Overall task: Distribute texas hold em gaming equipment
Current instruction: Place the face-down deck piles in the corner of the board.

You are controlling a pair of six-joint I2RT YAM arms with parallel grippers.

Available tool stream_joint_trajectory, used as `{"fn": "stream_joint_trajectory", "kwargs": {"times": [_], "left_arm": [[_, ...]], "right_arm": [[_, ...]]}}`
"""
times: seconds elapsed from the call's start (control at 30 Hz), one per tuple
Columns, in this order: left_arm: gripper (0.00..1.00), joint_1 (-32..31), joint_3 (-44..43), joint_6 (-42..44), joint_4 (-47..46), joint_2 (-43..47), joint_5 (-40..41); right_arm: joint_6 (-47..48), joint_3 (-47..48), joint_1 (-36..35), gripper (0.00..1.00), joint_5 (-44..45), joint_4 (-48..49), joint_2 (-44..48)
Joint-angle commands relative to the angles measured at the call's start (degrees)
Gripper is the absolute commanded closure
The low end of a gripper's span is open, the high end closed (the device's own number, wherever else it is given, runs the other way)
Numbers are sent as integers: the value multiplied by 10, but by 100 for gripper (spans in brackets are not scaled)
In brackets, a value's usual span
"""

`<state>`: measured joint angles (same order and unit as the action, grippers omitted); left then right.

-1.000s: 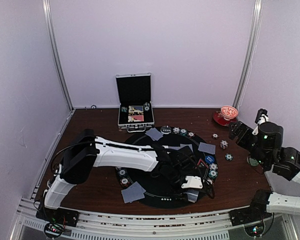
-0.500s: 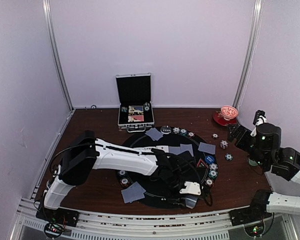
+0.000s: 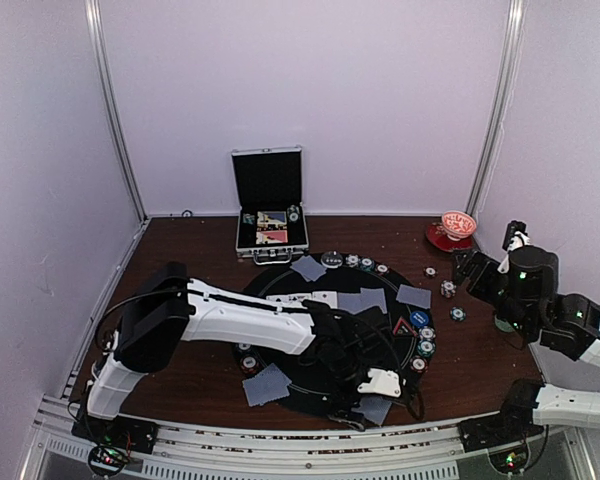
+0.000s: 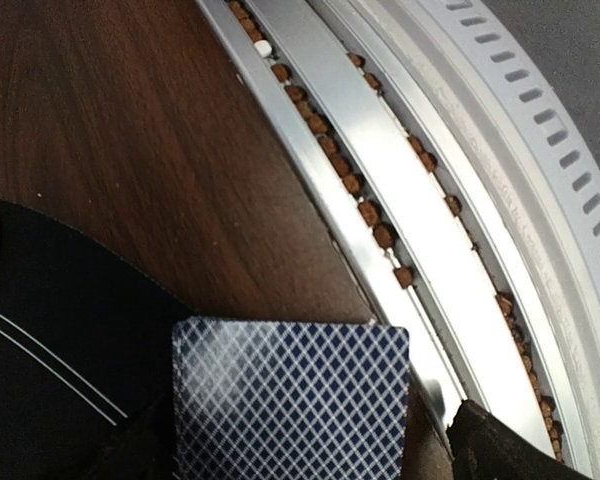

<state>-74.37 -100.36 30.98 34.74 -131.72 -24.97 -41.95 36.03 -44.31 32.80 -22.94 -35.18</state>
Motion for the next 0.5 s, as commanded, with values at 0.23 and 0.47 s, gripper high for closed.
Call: {"fn": "stream_joint_trajectory", "kwargs": {"times": [0.23,0.47], "left_arm": [[2,34,69,-29,-8,152,70],[2,124,154,-25,-33,325,114]], "right_arm": [[14,19,5,0,15,-11,-31],[70,32,47,0,2,-10,-77]]}}
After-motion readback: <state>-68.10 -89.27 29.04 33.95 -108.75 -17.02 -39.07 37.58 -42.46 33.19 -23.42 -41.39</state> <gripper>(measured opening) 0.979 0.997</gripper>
